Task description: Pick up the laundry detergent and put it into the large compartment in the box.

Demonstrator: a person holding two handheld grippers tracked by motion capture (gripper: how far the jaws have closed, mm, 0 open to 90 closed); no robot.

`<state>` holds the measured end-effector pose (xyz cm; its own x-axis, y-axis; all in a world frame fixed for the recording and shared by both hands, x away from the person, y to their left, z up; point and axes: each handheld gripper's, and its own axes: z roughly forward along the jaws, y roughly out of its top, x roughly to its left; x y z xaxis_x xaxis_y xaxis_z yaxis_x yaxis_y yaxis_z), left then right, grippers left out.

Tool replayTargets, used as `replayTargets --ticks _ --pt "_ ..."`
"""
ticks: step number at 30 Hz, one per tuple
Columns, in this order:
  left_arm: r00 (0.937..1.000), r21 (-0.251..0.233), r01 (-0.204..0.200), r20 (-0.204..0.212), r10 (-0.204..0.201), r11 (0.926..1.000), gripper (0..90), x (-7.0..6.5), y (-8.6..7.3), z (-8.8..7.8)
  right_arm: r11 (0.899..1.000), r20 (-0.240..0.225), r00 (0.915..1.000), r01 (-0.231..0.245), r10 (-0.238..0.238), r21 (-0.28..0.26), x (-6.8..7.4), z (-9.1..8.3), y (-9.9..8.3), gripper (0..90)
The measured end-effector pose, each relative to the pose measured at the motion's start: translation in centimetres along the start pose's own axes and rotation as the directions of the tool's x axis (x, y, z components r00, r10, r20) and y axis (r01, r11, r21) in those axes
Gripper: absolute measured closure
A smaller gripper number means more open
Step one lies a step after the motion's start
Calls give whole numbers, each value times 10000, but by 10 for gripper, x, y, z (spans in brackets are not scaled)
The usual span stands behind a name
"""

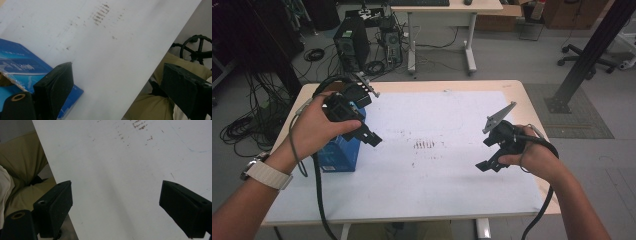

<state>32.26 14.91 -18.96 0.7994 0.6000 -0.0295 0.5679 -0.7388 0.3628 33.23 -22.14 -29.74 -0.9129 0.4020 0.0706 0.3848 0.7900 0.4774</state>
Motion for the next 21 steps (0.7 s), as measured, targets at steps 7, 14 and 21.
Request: replayTargets --ticks 7,14,21 --pt "9996 119 -230 143 228 9997 117 -6 -1 6 10000 -12 10000 17 -17 20 2 1 2 117" --pt "9992 69 -338 193 337 9994 117 -9 -2 9 10000 1 10000 26 -26 31 2 1 3 117" --pt "9987 35 -469 224 469 9989 117 -10 -2 11 10000 -11 10000 35 -35 33 0 4 3 117"
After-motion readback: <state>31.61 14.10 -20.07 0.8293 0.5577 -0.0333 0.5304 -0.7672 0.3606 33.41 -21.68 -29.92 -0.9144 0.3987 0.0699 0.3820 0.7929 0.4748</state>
